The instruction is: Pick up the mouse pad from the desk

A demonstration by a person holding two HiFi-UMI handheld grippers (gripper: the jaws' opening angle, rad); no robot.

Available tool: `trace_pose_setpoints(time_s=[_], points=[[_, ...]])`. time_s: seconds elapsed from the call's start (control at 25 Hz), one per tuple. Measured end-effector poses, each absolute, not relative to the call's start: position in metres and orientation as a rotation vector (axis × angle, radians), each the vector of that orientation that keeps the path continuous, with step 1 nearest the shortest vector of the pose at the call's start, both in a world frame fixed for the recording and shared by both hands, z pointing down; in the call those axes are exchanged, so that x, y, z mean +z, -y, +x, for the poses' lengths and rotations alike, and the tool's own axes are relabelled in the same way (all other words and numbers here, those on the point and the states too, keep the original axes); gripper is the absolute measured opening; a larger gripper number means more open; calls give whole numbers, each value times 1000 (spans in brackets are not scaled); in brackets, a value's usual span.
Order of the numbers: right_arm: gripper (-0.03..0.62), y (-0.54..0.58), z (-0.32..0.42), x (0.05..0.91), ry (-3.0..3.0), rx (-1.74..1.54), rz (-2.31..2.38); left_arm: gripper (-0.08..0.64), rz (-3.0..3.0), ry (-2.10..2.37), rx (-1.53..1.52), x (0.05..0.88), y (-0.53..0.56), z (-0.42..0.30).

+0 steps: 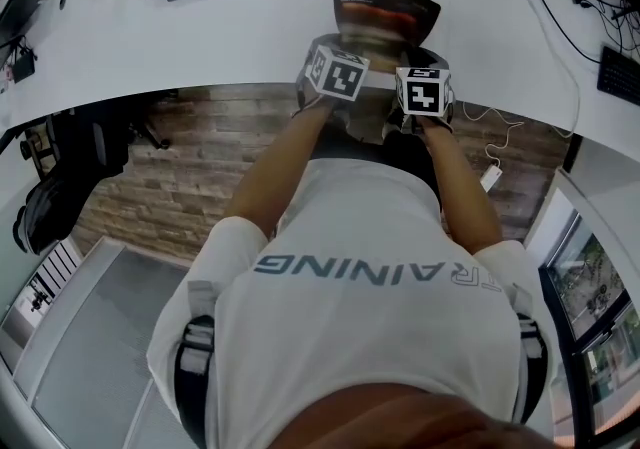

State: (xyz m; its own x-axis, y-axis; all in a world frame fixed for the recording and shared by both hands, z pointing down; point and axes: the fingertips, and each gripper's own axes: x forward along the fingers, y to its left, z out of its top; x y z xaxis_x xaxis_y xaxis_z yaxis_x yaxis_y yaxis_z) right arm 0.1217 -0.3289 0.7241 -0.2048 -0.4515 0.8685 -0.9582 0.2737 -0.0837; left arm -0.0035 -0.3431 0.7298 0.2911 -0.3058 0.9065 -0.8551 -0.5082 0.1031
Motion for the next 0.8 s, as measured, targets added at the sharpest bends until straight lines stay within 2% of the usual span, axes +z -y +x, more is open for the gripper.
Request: trace_pose_setpoints(time_s=[0.28,0.8], points=[[67,339,121,702,1895,853,1340,138,2025,1048,1019,699,356,4],[55,365,144,610,2059,781,1524,103,2133,1113,669,610,378,20]])
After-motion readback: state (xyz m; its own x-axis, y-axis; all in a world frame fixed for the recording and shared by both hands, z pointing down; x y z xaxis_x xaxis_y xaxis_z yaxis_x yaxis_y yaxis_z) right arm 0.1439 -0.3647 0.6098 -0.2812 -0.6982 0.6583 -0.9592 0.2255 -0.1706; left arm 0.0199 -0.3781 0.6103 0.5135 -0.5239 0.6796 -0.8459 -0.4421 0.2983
